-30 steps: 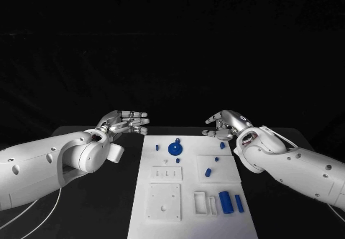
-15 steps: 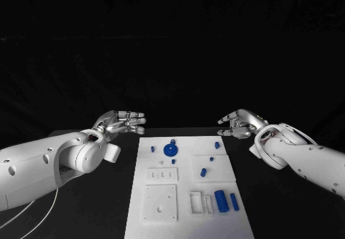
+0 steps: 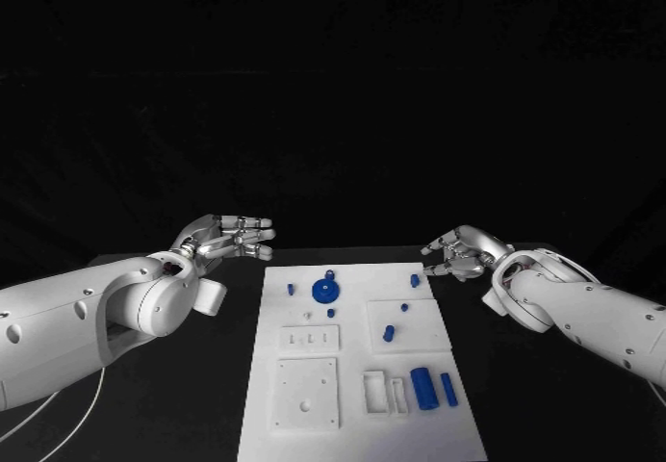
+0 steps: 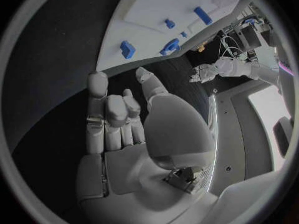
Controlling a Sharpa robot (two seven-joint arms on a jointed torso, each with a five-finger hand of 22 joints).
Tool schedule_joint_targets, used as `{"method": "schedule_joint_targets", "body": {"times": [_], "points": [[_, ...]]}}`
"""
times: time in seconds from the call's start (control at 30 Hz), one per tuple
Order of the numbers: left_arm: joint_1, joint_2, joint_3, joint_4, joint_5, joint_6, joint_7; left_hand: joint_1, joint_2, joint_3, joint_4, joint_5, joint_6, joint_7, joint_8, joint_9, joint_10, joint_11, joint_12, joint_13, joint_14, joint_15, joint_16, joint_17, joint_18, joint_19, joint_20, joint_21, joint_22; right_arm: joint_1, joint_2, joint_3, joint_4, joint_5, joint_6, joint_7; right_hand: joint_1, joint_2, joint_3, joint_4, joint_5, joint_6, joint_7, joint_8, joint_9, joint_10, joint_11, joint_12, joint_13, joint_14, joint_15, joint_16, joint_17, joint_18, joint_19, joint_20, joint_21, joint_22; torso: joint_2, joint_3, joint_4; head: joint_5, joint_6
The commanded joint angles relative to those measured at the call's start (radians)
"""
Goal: Assemble the parts on the task board
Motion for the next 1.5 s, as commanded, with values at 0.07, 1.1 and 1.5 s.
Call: {"method": "schedule_joint_targets", "body": {"times": [0.07, 1.1, 1.5], "points": [[0.001, 0.003, 0.001, -0.002, -0.004, 0.02, 0.017, 0.002, 0.005, -0.002, -0.006, 0.0, -0.005, -0.002, 0.003, 0.001, -0.009, -0.002, 0.004, 0.002, -0.002, 0.003, -0.006, 0.0, 0.01, -0.004, 0.001, -0.005, -0.001, -0.007, 0.008, 0.001, -0.024, -0.008, 0.067, 0.033, -0.003, 0.005, 0.012, -0.026, 0.01, -0.01, -0.002, -0.003, -0.001, -0.009, -0.002, -0.005, -0.002, -0.007, 0.001, -0.007, -0.002, 0.016, 0.034, 0.009, -0.009, 0.008, 0.003, 0.0021, 0.0027, -0.005, -0.003], [-0.002, 0.005, 0.0, -0.012, -0.008, 0.024, 0.015, 0.005, 0.006, -0.009, -0.01, 0.0, -0.012, -0.001, 0.002, 0.0, -0.035, 0.002, 0.004, 0.002, -0.001, 0.005, -0.006, 0.0, 0.012, -0.004, 0.003, -0.005, -0.002, -0.054, 0.072, 0.0, -0.107, -0.015, 0.049, 0.036, -0.03, 0.02, -0.028, -0.024, 0.001, -0.018, 0.0, -0.003, -0.001, -0.012, 0.001, 0.004, -0.002, -0.006, 0.004, 0.0, 0.0, 0.019, 0.042, 0.012, -0.034, 0.043, 0.003, 0.0027, 0.0046, 0.003, -0.02], [-0.002, 0.006, 0.0, -0.014, -0.008, 0.025, 0.013, 0.005, 0.007, -0.01, -0.009, 0.0, -0.014, 0.0, 0.002, 0.0, -0.036, 0.002, 0.004, 0.002, 0.0, 0.004, -0.006, 0.0, 0.012, -0.003, 0.003, -0.004, -0.001, -0.06, 0.09, 0.0, -0.117, -0.019, 0.033, 0.033, -0.023, 0.024, -0.026, -0.006, -0.008, -0.017, 0.0, -0.003, -0.001, -0.013, 0.001, 0.005, -0.002, -0.006, 0.004, 0.0, 0.001, 0.02, 0.042, 0.012, -0.035, 0.046, 0.002, 0.0023, 0.003, 0.006, -0.023]]}}
